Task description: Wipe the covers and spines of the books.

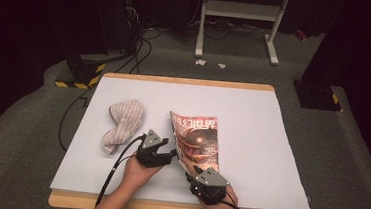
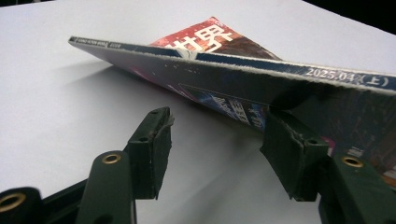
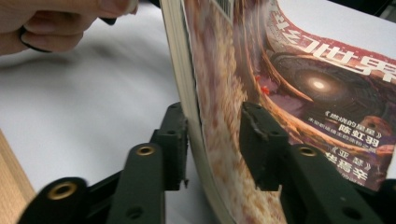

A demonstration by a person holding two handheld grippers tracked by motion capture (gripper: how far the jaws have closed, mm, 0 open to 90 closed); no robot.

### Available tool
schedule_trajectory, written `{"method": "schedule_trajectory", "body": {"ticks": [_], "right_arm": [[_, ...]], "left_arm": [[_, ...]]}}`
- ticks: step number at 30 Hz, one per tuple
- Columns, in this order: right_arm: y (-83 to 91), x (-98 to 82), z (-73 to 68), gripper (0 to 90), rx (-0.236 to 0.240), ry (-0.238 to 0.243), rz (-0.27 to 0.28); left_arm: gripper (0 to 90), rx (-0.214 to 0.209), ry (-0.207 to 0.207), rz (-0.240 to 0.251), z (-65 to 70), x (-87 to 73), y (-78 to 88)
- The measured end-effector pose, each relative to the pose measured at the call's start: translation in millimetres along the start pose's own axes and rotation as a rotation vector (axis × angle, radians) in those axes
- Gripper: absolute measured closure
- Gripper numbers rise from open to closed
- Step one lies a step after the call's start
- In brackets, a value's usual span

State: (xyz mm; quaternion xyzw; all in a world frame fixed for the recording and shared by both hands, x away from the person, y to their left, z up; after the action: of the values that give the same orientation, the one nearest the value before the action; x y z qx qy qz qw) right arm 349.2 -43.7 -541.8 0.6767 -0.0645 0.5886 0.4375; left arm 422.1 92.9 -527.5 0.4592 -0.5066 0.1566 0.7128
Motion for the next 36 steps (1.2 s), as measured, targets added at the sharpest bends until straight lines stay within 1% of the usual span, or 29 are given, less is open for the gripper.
{"method": "schedule_trajectory", "body": {"ticks": [2, 5, 7, 8, 9, 11, 13, 15, 16, 17, 18, 20, 23, 25, 27, 28, 31, 32, 34, 36], "right_arm": [[-0.4, 4.3, -2.6, 54.5, -0.002, 0.006, 0.012], [0.2, 16.5, -8.5, 50.6, -0.012, 0.022, 0.042], [-1.1, 24.7, -11.8, 50.3, -0.019, 0.033, 0.054], [-2.0, 28.6, -12.1, 50.5, -0.03, 0.046, 0.056], [-2.9, 32.0, -12.4, 50.6, -0.036, 0.047, 0.058], [-6.0, 38.4, -11.3, 52.8, -0.038, 0.039, 0.068], [-9.5, 40.4, -9.6, 56.3, -0.037, 0.029, 0.061], [-13.5, 40.7, -5.8, 64.2, -0.052, 0.028, 0.046], [-14.7, 40.1, -5.5, 66.4, -0.044, 0.017, 0.041], [-15.6, 40.0, -4.6, 70.9, -0.045, 0.014, 0.038], [-16.1, 40.4, -3.5, 73.9, -0.056, 0.029, 0.035], [-15.6, 41.3, -2.6, 77.8, -0.073, 0.041, 0.03], [-10.6, 46.2, 4.9, 82.8, -0.12, 0.048, 0.041], [-6.9, 48.8, 11.2, 84.0, -0.132, 0.05, 0.047], [-3.4, 50.8, 16.7, 84.1, -0.131, 0.036, 0.054], [-2.1, 51.7, 18.4, 84.2, -0.131, 0.032, 0.059], [2.3, 57.2, 22.7, 84.4, -0.139, 0.02, 0.078], [3.0, 58.8, 23.7, 84.4, -0.142, 0.02, 0.083], [5.4, 62.7, 26.0, 84.4, -0.147, 0.014, 0.09], [8.7, 67.7, 29.4, 84.4, -0.156, 0.008, 0.101]], "left_arm": [[42.0, -0.002, -0.009, -0.002, 2.1, -0.4, -0.6], [42.1, -0.006, -0.01, -0.004, 3.7, -0.7, -1.2], [42.0, -0.011, -0.014, -0.007, 5.2, -1.3, -2.2], [42.0, -0.012, -0.017, -0.008, 5.5, -1.7, -2.8], [41.9, -0.016, -0.015, -0.009, 6.1, -2.0, -3.4], [41.6, -0.022, -0.021, -0.014, 6.7, -3.0, -4.5], [41.5, -0.023, -0.023, -0.018, 6.3, -4.0, -5.8], [41.2, -0.017, -0.022, -0.024, 4.2, -5.5, -7.2], [41.2, -0.01, -0.017, -0.029, 1.8, -6.7, -7.6], [41.3, -0.005, -0.009, -0.026, -1.4, -7.5, -7.5], [41.2, -0.003, 0.001, -0.023, -3.7, -7.8, -6.6], [41.2, 0.011, -0.001, -0.022, -8.6, -8.1, -3.5], [41.0, 0.028, -0.004, -0.015, -14.5, -8.6, 4.9], [40.7, 0.047, -0.018, -0.01, -21.6, -10.5, 15.0], [40.8, 0.063, -0.025, -0.005, -28.2, -13.1, 23.7], [40.8, 0.079, -0.035, -0.01, -33.6, -16.1, 29.4], [39.2, 0.09, -0.032, -0.005, -43.5, -22.8, 40.4], [38.5, 0.099, -0.024, 0.002, -47.2, -25.3, 44.5], [38.0, 0.105, -0.013, 0.014, -52.0, -27.5, 48.5], [38.0, 0.115, -0.004, 0.008, -56.7, -29.4, 50.2]]}}
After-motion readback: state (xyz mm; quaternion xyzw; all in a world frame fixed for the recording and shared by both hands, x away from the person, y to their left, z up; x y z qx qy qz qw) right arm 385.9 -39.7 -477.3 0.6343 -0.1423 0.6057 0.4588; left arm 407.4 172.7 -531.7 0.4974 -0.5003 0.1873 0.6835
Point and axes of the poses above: each handheld gripper's, and its own axes: y roughly backward along the jaws, x roughly out of its top, z roughly to its right, the point moved 8 cm from there along -y, roughly forward along the jaws, and after that the axes turned 4 degrees about x, right-handed, at the moved point
